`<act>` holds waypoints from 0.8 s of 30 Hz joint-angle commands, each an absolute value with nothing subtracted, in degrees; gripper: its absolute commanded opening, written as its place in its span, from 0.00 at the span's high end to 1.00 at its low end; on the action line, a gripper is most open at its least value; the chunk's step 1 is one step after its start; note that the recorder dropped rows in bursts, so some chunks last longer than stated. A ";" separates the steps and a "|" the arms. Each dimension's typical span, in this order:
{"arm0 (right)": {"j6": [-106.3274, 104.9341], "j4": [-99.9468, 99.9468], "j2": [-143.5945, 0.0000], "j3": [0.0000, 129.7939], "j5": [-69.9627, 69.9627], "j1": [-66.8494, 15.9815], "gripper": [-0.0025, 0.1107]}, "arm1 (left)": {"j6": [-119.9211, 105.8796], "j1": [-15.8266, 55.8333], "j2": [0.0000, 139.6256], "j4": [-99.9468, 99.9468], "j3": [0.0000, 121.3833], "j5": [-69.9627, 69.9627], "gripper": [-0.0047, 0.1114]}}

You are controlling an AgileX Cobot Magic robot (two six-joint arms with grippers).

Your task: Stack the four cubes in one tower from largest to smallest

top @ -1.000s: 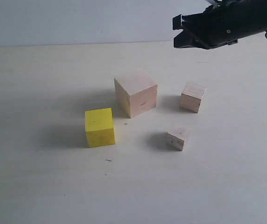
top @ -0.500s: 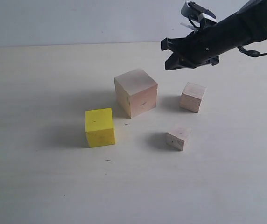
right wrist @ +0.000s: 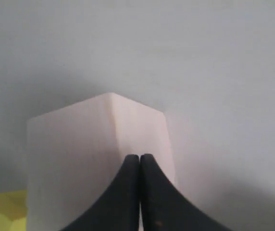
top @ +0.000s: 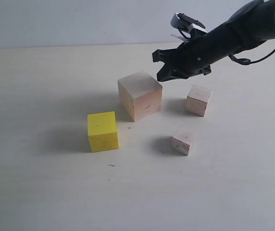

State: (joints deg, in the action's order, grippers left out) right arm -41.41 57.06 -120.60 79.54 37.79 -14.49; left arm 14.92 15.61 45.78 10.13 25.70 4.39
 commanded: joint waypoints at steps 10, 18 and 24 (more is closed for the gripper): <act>-29.95 43.93 -120.80 80.43 39.24 -17.31 0.98 | 15.43 15.97 45.96 9.75 26.22 3.23 0.96; -29.95 43.93 -120.80 80.43 42.53 -18.63 0.98 | 17.97 15.97 45.96 9.75 26.22 4.20 0.96; -29.95 44.10 -120.80 80.43 43.32 -19.35 0.98 | 17.98 15.97 45.96 9.75 26.22 4.31 0.96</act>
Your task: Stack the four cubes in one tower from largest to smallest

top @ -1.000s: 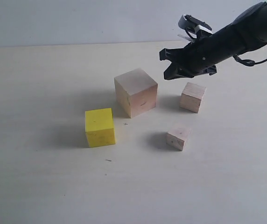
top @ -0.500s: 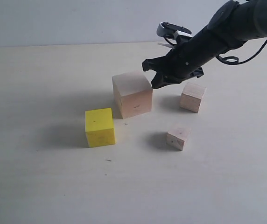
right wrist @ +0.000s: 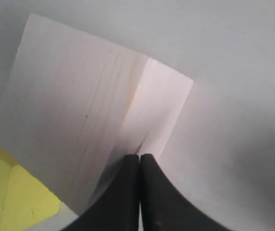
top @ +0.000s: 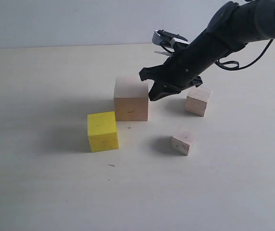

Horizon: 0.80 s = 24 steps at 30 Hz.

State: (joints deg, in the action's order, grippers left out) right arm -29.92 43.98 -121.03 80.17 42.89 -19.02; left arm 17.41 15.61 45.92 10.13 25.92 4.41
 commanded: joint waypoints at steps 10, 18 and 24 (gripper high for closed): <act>-29.95 42.43 -120.80 80.43 39.19 -19.35 0.98 | 18.22 15.97 45.96 9.75 26.22 4.56 0.96; -29.95 41.35 -120.80 83.93 36.41 -19.35 0.98 | 18.22 15.97 45.96 9.75 26.22 4.56 0.96; -29.85 40.34 -121.12 87.68 35.46 -19.35 0.98 | 18.22 15.97 45.96 9.75 26.22 4.56 0.96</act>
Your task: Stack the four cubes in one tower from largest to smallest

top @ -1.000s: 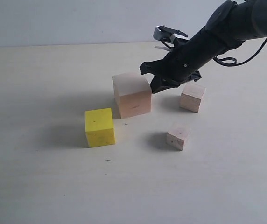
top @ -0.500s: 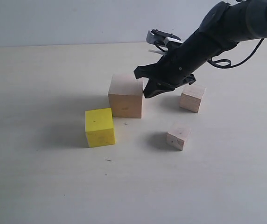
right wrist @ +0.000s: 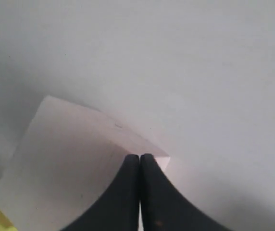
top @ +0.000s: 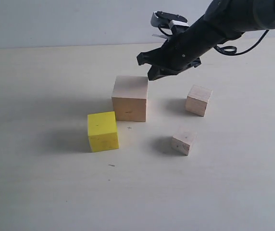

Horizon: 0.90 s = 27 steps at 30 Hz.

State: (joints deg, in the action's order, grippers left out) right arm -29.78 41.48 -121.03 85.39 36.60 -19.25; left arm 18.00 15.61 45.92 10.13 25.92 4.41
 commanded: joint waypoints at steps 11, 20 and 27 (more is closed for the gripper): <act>-28.44 40.20 -128.31 99.49 41.61 -19.35 0.98 | 17.89 15.97 45.96 9.75 26.22 4.77 0.96; -27.85 40.07 -131.23 102.69 47.88 -19.35 0.98 | 17.79 15.97 45.96 9.75 26.22 5.47 0.96; -28.34 40.07 -131.44 102.69 49.46 -19.35 0.98 | 17.33 15.97 45.96 9.75 26.22 6.27 0.96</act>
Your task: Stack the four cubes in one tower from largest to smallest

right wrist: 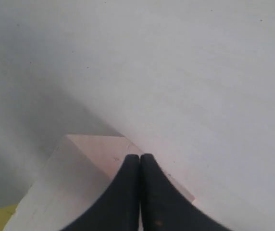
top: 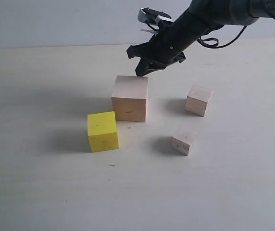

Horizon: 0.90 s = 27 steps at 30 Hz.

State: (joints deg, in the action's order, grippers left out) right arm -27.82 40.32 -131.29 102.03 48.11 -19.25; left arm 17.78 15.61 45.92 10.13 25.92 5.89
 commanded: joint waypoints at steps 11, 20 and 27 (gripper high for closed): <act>-30.63 40.87 -131.82 102.85 47.92 -19.35 0.98 | 17.33 15.97 45.96 9.75 26.22 7.76 0.96; -32.12 43.93 -135.76 106.16 49.85 -19.35 0.98 | 16.87 15.97 45.96 9.75 26.22 7.88 0.96; -34.52 45.73 -135.76 106.27 51.06 -19.35 0.98 | 16.87 15.97 45.96 9.75 26.22 7.88 0.96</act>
State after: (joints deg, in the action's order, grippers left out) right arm -33.55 45.36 -135.80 105.93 50.02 -19.25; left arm 17.21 15.61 45.92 10.13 25.92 7.69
